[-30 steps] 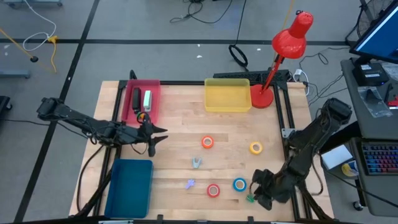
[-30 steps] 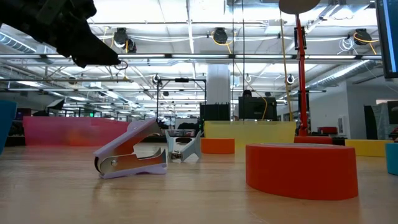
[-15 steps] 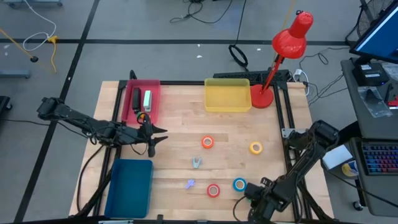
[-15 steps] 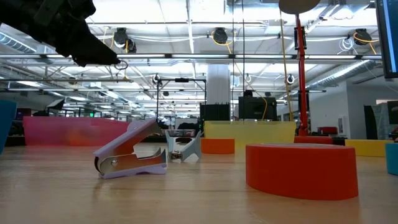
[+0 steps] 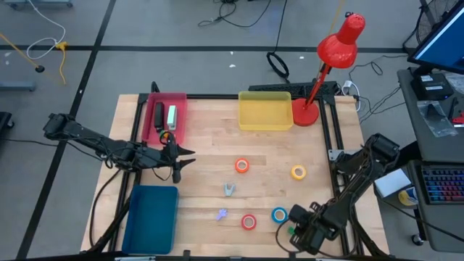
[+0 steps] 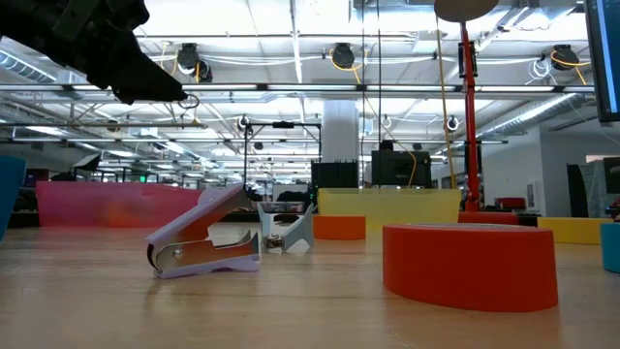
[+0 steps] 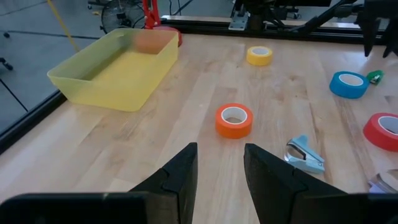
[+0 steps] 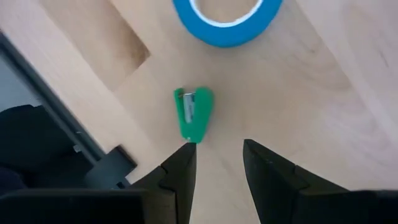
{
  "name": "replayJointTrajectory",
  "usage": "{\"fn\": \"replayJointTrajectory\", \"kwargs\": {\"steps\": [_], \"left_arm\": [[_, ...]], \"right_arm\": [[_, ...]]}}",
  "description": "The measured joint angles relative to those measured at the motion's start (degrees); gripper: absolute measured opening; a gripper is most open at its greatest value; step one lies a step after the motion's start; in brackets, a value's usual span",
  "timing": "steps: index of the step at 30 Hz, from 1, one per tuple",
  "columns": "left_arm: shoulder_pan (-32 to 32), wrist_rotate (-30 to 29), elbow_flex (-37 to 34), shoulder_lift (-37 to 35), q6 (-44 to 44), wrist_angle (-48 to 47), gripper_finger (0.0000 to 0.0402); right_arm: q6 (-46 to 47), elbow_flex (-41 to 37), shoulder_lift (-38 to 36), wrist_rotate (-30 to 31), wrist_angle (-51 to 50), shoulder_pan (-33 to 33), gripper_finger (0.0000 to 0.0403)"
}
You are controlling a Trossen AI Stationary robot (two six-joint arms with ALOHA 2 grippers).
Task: Pick and place Stapler, Stapler remover, tape
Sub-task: Put the green stapler into the pink bin
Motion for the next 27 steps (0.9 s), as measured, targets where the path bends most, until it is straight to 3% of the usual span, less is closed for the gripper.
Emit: {"fn": "replayJointTrajectory", "kwargs": {"steps": [9,15,27], "left_arm": [[0.00,0.00,0.00,0.00,-0.14,-0.01,0.0131],[0.00,0.00,0.00,0.00,-0.16,0.00,0.0131],[0.00,0.00,0.00,0.00,-0.06,0.00,0.0131]], "right_arm": [[-2.78,-2.87,0.00,-4.82,4.85,-0.19,0.0128],[-1.99,-2.89,0.00,-4.94,5.49,-0.39,0.0138],[-3.88,-2.89,0.00,-4.73,8.64,-0.39,0.0250]]}}
